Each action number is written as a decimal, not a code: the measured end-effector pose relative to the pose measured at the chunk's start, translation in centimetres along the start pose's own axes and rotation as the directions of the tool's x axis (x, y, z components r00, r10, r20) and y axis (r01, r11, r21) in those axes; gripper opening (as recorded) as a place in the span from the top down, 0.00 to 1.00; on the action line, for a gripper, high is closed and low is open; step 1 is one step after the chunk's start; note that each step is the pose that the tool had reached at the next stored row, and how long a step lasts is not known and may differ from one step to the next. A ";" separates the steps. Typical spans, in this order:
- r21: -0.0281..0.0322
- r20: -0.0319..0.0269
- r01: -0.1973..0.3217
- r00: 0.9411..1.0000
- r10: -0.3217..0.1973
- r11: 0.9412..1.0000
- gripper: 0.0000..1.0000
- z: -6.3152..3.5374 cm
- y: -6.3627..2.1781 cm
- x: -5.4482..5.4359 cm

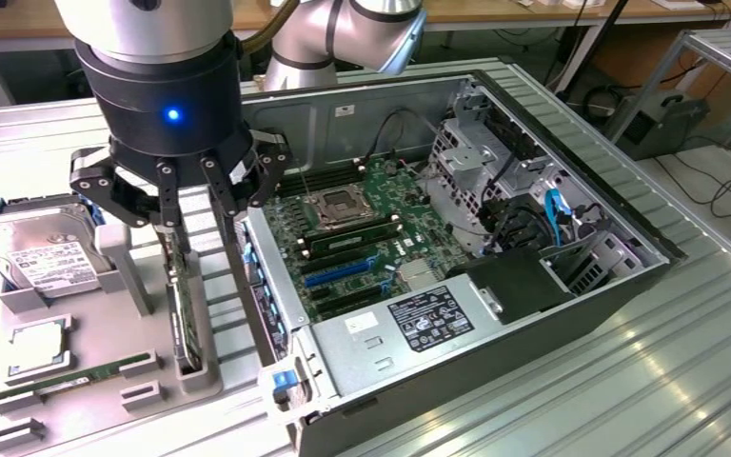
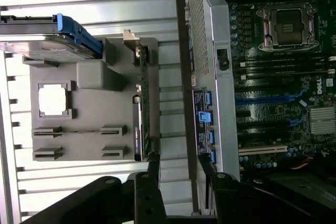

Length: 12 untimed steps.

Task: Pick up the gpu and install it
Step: 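Pick up the gpu and move the gpu toward the slot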

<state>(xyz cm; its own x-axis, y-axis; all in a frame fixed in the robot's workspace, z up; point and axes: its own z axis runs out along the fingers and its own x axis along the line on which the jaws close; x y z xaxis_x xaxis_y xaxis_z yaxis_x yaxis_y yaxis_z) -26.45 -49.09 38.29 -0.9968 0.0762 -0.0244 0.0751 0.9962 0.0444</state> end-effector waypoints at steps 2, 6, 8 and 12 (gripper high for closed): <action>0.000 0.000 0.000 1.000 0.000 1.000 0.58 0.00 0.00 0.0; 0.000 0.000 0.000 1.000 0.000 1.000 0.58 0.05 -0.01 0.1; 0.000 0.000 0.000 1.000 0.000 1.000 0.58 0.11 -0.03 0.3; 0.000 0.000 0.000 1.000 0.000 1.000 0.58 0.22 -0.05 0.6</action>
<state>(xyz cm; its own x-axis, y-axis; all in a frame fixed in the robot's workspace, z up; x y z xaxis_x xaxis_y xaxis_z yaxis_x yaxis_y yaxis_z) -27.00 -49.09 38.06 -0.9968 0.0763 -0.0245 0.0751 0.9962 0.0444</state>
